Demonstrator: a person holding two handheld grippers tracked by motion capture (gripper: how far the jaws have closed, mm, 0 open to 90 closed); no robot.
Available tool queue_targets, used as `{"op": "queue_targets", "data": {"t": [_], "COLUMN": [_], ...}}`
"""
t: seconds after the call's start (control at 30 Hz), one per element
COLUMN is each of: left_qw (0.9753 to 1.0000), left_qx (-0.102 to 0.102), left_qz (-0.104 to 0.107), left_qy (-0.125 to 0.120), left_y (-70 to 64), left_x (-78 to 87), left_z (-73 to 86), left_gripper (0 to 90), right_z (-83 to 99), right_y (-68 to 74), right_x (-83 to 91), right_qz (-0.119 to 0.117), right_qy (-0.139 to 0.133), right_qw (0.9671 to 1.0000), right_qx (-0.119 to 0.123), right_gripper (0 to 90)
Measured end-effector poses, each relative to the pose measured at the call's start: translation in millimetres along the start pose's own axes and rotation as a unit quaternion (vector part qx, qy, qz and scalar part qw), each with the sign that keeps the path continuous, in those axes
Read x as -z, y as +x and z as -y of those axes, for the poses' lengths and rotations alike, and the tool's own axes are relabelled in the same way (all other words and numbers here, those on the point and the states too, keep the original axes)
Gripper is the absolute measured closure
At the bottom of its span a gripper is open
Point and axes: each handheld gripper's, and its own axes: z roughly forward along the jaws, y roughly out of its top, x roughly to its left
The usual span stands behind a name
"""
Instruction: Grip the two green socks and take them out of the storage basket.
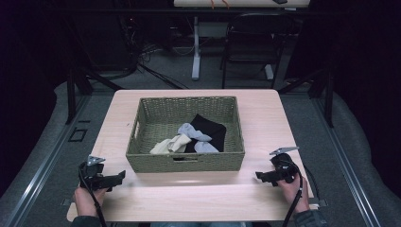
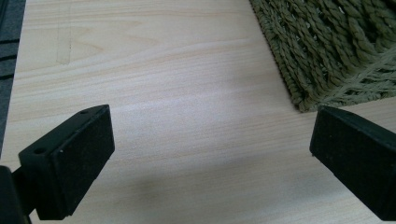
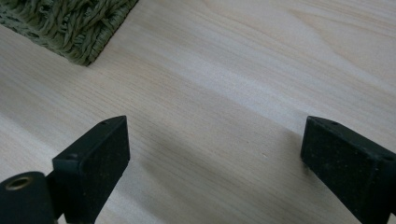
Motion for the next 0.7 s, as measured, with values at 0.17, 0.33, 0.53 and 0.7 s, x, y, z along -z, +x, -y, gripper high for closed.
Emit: {"op": "queue_targets", "data": {"t": [0.17, 0.33, 0.53, 0.7], "left_qw": [1.0, 1.0, 1.0, 0.9998], "left_qx": [-0.002, -0.003, -0.003, -0.009], "left_qz": [-0.001, -0.002, -0.006, -0.014], "left_qy": [-0.001, -0.001, -0.003, -0.008], "left_y": [-0.1, 0.2, -0.1, -0.3], "left_x": [0.5, 0.7, 2.4, 8.5], "left_z": [0.4, 0.3, -0.7, -4.7], "left_gripper": [0.0, 0.0, 0.0, 0.0], "right_z": [-0.2, -0.8, -0.8, -1.8], "right_y": [0.2, -0.2, 0.0, 0.5], "right_x": [0.7, 0.3, 1.6, 1.7], "right_qz": [0.0, -0.002, -0.002, -0.003], "right_qy": [-0.001, 0.001, 0.0, -0.005], "right_qw": [1.0, 1.0, 1.0, 1.0], "right_qx": [-0.001, 0.005, 0.005, 0.007], "right_gripper": [7.5, 7.5, 7.5, 7.5]}}
